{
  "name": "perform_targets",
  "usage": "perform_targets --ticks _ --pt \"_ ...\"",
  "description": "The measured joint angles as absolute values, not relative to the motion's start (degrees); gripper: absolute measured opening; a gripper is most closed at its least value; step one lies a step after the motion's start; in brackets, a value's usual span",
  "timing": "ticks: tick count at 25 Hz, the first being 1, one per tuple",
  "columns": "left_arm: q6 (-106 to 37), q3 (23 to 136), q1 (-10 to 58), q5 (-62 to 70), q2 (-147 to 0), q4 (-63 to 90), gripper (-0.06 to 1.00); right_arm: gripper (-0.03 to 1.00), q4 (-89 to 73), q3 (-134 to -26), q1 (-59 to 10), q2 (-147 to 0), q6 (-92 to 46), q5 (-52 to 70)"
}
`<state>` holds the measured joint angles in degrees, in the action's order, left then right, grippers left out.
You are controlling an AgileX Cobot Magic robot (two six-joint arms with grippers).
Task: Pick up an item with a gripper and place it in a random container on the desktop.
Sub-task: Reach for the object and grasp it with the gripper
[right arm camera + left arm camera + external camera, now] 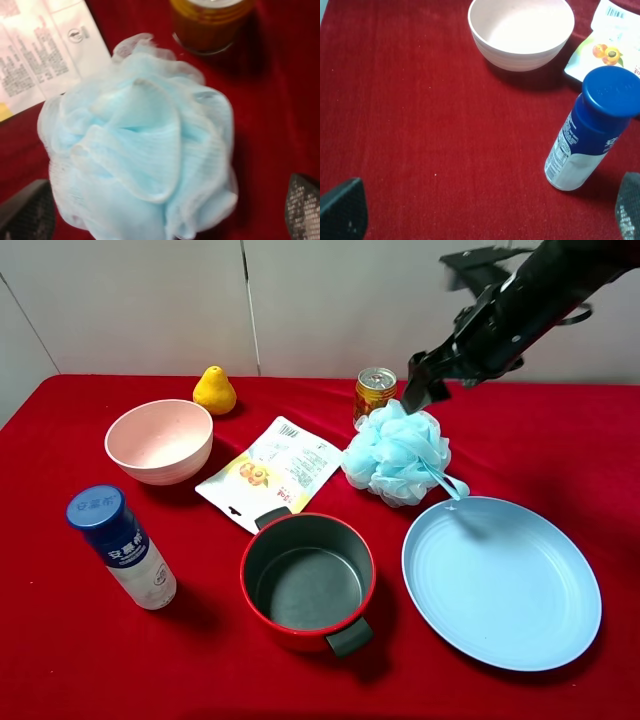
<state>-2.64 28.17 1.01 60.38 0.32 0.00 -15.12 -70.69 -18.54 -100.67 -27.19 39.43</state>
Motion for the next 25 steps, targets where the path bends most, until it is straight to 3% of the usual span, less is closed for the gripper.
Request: perform_targets --ticks 25 --pt "-2.69 28.17 1.01 60.38 0.32 0.0 1.0 0.69 -20.55 -73.05 -20.93 -117.7 -32.39 34.91"
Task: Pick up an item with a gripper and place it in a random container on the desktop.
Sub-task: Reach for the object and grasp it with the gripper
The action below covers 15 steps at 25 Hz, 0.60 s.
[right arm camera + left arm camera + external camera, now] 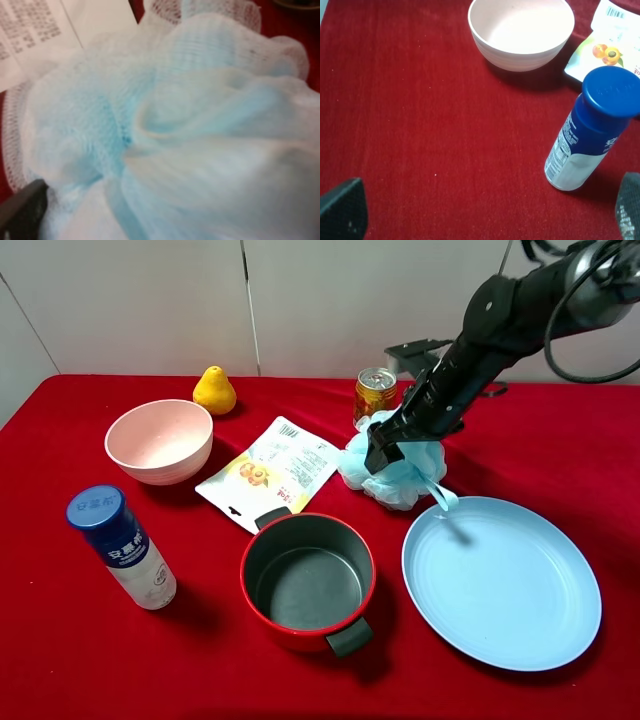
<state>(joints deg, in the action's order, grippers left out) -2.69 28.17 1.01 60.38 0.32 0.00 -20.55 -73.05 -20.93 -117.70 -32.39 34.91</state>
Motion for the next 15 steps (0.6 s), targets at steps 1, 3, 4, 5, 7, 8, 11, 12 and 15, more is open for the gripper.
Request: perform_targets --ticks 1,3,4,5,7,8,11,12,15 --pt "-2.69 28.17 1.01 60.38 0.32 0.0 1.0 0.69 -20.73 -73.1 -20.93 -118.26 -32.45 34.83" --pt "-2.69 28.17 1.01 60.38 0.32 0.0 1.0 0.69 -20.84 -73.28 -20.93 -119.18 -32.57 34.55" --pt "-2.69 28.17 1.01 60.38 0.32 0.0 1.0 0.69 -20.92 -73.28 -20.93 -119.57 -32.57 34.21" --pt "-2.69 28.17 1.01 60.38 0.32 0.0 1.0 0.69 -20.92 -73.28 -20.93 -119.85 -32.57 33.9" --pt "-2.69 28.17 1.01 60.38 0.32 0.0 1.0 0.69 -21.03 -73.28 -20.93 -120.28 -32.57 33.62" --pt "-2.69 28.17 1.01 60.38 0.32 0.0 1.0 0.69 -21.09 -73.28 -20.93 -120.4 -32.57 33.55" --pt "-2.69 28.17 1.01 60.38 0.32 0.0 1.0 0.66 -21.09 -73.28 -20.93 -120.47 -32.57 33.53" --pt "-2.69 28.17 1.01 60.38 0.32 0.0 1.0 0.62 -21.09 -73.28 -20.93 -120.47 -32.57 33.53" --pt "-2.69 28.17 1.01 60.38 0.32 0.0 1.0 0.46 -21.09 -73.28 -20.93 -120.47 -32.57 33.53"
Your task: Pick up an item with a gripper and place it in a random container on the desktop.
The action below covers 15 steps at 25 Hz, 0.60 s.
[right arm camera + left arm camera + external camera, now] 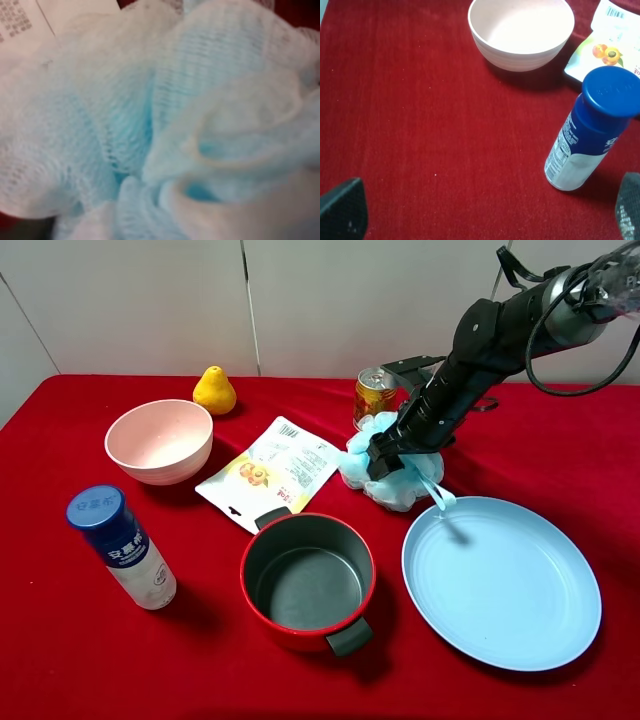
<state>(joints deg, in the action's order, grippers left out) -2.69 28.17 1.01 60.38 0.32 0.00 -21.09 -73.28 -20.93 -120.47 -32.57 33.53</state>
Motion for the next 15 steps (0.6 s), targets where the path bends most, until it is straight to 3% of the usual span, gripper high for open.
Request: perform_targets --ticks 15 --pt "-2.69 28.17 1.01 60.38 0.32 0.0 1.0 0.44 -20.98 -73.28 -20.93 -120.21 -32.57 33.63"
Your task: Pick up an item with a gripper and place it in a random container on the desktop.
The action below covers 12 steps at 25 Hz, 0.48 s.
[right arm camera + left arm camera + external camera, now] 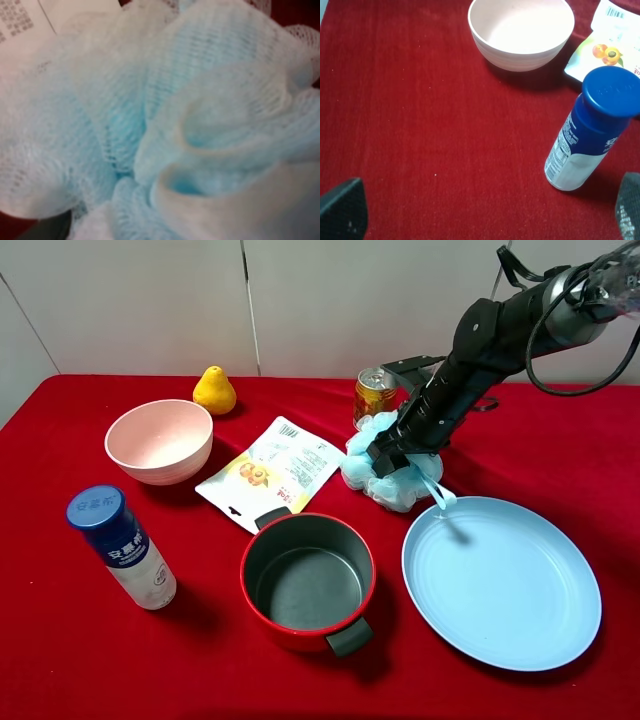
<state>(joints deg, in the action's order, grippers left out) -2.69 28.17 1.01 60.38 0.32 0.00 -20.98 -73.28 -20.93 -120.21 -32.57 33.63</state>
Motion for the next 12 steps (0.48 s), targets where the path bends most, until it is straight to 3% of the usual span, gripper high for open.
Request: perform_targets --ticks 12 --pt "-2.69 28.17 1.01 60.38 0.32 0.0 1.0 0.39 -20.0 -73.22 -20.93 -116.59 -32.57 34.96"
